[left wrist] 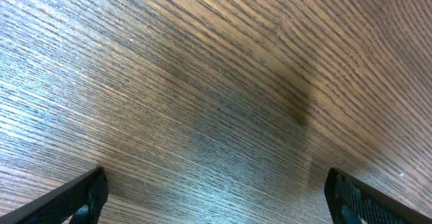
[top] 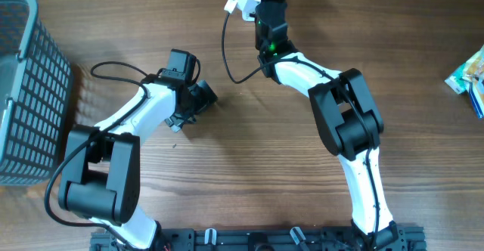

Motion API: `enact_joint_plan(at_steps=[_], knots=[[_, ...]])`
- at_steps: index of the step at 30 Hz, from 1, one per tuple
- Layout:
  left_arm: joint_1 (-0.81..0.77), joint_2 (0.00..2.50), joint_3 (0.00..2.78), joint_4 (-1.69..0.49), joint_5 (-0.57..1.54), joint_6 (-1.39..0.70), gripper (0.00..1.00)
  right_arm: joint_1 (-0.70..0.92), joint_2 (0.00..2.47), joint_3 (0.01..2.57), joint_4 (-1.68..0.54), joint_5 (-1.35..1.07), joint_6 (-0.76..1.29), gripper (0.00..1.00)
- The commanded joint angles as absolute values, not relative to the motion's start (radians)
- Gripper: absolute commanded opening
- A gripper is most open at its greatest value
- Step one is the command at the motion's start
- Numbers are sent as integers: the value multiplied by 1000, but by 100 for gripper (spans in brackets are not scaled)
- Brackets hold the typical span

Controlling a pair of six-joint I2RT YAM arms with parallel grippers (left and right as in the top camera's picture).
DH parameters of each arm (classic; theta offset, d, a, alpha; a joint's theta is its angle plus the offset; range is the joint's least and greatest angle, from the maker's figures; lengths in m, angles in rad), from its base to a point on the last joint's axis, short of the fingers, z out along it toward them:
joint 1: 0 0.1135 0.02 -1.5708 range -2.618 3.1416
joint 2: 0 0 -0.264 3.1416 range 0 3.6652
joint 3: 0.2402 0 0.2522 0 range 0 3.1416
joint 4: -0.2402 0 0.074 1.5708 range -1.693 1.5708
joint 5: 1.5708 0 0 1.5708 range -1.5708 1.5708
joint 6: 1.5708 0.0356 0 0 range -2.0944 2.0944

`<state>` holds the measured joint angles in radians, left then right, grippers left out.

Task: Scan the item barcode
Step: 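Release the left gripper and raise the bag with the right gripper toward the scanner, then carry the candy bag with the right gripper to the right edge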

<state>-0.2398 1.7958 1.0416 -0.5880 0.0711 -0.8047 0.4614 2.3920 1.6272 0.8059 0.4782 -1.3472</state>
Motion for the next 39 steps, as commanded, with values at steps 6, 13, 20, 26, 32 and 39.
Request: enact_joint_plan(at_steps=[6,13,20,26,32,39], knots=[[-233,1794,1034,-588,51,-793,100,462,2462,1652,811,440,-1385,4],[-233,1794,1034,-588,51,-793,100,353,2462,1652,988,686,-1357,4],[-233,1794,1034,-588,51,-793,100,50,2462,1652,892,1214,-1097,4],[-233,1794,1034,-588,51,-793,100,-186,2462,1641,815,1445,-1044,5],[-233,1794,1034,-588,51,-793,100,-300,2463,1641,743,1492,-1043,4],[-233,1794,1034,-588,51,-793,100,-361,2463,1563,635,1431,-961,67]])
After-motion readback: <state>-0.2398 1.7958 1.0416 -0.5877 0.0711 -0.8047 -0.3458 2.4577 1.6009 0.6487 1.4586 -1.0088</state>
